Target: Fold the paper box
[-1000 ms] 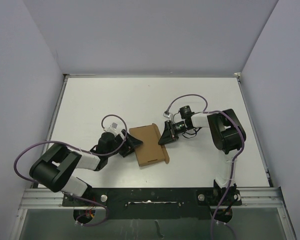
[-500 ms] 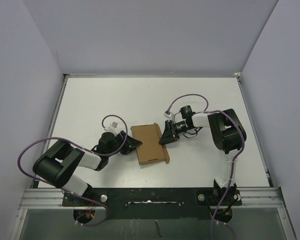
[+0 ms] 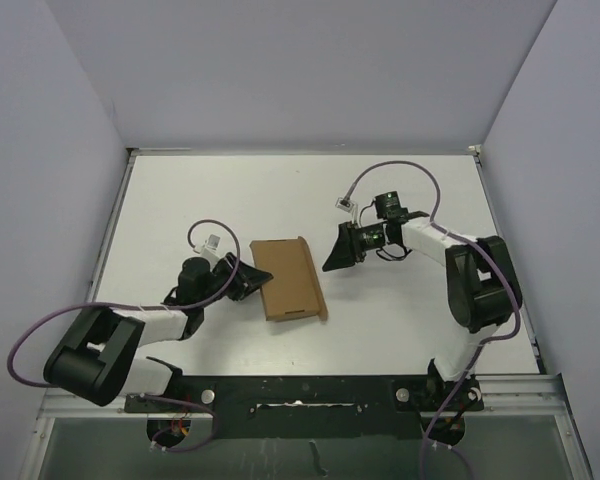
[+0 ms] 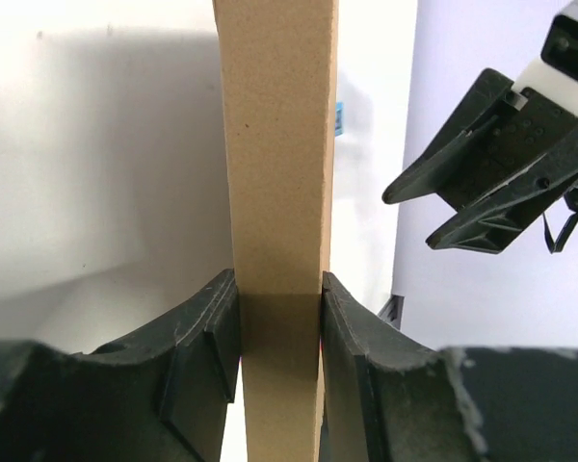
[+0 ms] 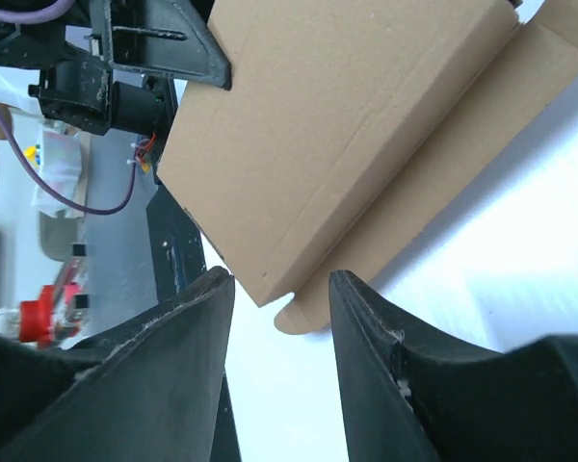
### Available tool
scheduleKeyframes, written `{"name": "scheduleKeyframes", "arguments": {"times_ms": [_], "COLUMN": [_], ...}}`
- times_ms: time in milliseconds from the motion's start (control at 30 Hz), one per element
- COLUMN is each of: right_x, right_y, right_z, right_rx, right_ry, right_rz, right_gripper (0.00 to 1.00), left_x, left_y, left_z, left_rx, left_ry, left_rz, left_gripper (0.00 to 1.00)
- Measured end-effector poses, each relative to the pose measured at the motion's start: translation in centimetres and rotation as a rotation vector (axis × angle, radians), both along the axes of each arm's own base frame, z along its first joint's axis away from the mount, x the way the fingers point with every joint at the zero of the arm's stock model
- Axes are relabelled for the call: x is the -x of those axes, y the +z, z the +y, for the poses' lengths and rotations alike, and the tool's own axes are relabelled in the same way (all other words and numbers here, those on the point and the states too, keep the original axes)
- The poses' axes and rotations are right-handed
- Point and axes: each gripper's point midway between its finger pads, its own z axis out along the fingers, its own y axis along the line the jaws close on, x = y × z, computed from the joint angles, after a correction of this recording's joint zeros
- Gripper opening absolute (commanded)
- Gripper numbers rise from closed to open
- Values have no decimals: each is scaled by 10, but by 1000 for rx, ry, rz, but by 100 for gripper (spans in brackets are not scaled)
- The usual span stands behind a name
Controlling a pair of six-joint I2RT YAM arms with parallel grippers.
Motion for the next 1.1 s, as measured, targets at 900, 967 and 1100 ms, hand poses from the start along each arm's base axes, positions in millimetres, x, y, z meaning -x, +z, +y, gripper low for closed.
{"name": "scheduleKeyframes", "arguments": {"times_ms": [900,967,1100], "right_x": [91,92,92], "right_y": [43,43,43], "right_z": [5,12,22], "right_rx": [-122,-121,-111], "right_ry": [532,551,564], "right_rz": [-1252,-1287,-1331], "right_gripper": [68,67,65], "left_x": [-19,-18,-18], "left_y": [74,75,76], "left_z": [35,35,34], "left_rx": [289,293,294], "left_ry": [-194,-202,-207], "left_rz": [57,56,50], "left_gripper": [11,11,10]}}
